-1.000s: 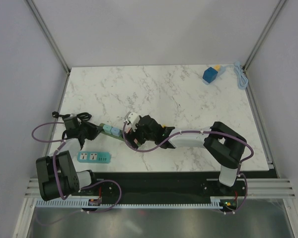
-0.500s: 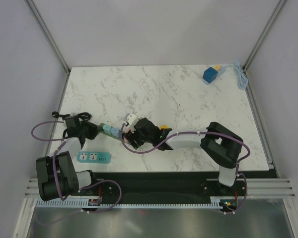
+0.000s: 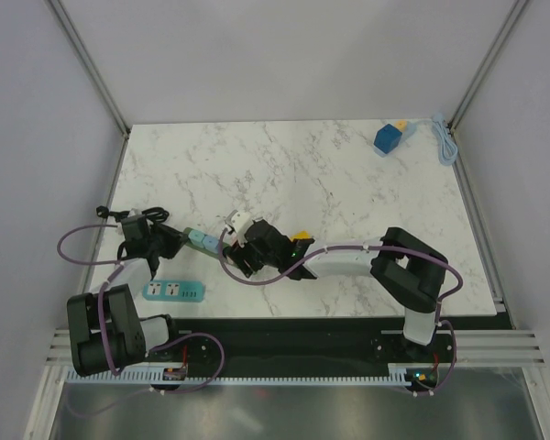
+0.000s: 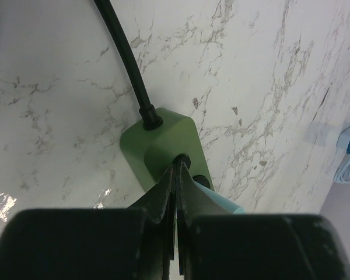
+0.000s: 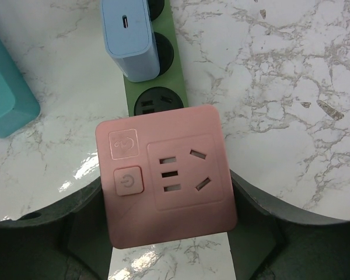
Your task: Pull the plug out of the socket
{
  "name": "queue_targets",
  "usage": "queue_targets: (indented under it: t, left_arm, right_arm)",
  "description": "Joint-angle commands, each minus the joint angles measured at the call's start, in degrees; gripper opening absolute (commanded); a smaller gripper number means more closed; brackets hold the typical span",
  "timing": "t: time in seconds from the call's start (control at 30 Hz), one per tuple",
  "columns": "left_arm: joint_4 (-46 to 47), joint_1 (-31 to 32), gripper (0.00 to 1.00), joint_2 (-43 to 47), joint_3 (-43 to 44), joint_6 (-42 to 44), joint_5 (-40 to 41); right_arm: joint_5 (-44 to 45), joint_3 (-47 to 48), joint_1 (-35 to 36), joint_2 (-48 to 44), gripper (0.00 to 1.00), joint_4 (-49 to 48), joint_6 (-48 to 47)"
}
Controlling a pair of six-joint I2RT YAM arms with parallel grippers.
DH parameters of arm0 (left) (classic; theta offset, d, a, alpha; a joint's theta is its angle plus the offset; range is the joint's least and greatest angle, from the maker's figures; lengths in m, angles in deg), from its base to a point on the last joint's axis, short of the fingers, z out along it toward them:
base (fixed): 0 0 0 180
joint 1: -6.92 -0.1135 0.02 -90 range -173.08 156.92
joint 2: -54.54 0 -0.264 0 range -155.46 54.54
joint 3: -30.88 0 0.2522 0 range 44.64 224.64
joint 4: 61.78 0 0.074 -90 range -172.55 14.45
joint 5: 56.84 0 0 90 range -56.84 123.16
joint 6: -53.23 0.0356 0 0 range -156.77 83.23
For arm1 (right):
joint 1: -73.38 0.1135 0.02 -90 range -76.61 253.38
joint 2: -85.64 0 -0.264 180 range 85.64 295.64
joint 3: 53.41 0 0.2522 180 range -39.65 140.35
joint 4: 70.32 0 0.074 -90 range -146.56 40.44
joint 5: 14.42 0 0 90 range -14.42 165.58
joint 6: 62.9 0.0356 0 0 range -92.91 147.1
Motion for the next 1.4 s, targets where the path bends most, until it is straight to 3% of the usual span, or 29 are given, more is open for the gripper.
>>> queue_targets:
  t: [0.0,0.27,0.57,0.73,0.9,1.13,1.37]
  left_arm:
    - [-2.8,0.5,0.02,-1.7,-2.5,3.0,6.5]
    - [-1.3,0.7,0.02,-4.7,-2.2,2.9,5.8]
    - [-0.9,1.2,0.02,-5.3,-1.8,3.2,5.9]
    - [-1.0,1.8,0.02,-5.8,-1.4,3.4,6.3]
    - [-1.1,2.0,0.02,-7.7,-0.4,3.4,6.0]
    - [-1.1,2.2,0.02,-8.2,0.1,3.8,5.4]
    - [-1.1,2.3,0.02,-8.7,0.3,3.8,5.3]
  right_arm:
    - [8.1,-0.9,0.4,-3.8,0.0,-5.7,-0.5]
    - [3.9,-2.6,0.2,-6.1,0.0,-11.8,2.1]
    - [-4.9,-0.3,-1.3,-5.2,0.0,-12.3,9.1]
    - [-5.3,0.6,-2.8,-5.9,0.0,-10.7,12.2]
    - [-1.0,7.7,-1.5,-3.5,0.0,-2.5,12.5]
    - [12.6,13.9,3.2,3.4,0.0,4.9,1.9]
    - [18.2,19.0,4.2,7.4,0.0,11.7,-7.3]
